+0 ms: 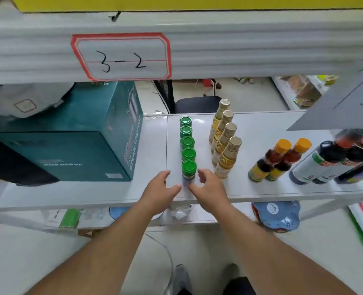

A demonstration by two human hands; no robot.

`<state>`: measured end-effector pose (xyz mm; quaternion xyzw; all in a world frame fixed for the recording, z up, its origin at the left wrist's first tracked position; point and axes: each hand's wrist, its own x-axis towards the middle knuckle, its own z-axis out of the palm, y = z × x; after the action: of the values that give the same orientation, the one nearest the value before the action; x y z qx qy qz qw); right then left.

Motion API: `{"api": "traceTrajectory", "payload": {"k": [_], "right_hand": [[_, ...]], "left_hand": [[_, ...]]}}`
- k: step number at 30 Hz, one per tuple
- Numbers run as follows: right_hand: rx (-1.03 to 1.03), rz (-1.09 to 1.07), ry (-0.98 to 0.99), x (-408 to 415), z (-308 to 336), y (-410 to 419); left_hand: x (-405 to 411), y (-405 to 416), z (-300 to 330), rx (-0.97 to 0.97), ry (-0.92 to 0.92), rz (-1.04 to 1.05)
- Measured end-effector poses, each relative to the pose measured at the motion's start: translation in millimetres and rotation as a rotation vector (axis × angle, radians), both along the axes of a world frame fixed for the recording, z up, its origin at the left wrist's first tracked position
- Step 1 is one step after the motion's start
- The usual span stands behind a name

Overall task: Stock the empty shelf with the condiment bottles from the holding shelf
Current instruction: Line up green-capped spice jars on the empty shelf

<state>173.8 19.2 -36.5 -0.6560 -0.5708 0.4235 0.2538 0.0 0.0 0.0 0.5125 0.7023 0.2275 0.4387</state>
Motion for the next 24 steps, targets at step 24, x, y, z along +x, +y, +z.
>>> {"api": "traceTrajectory", "payload": {"k": [24], "right_hand": [[0.164, -0.116, -0.006, -9.9, -18.1, 9.0]], "left_hand": [[-7.6, 37.8, -27.8, 0.075, 0.005, 0.001]]}}
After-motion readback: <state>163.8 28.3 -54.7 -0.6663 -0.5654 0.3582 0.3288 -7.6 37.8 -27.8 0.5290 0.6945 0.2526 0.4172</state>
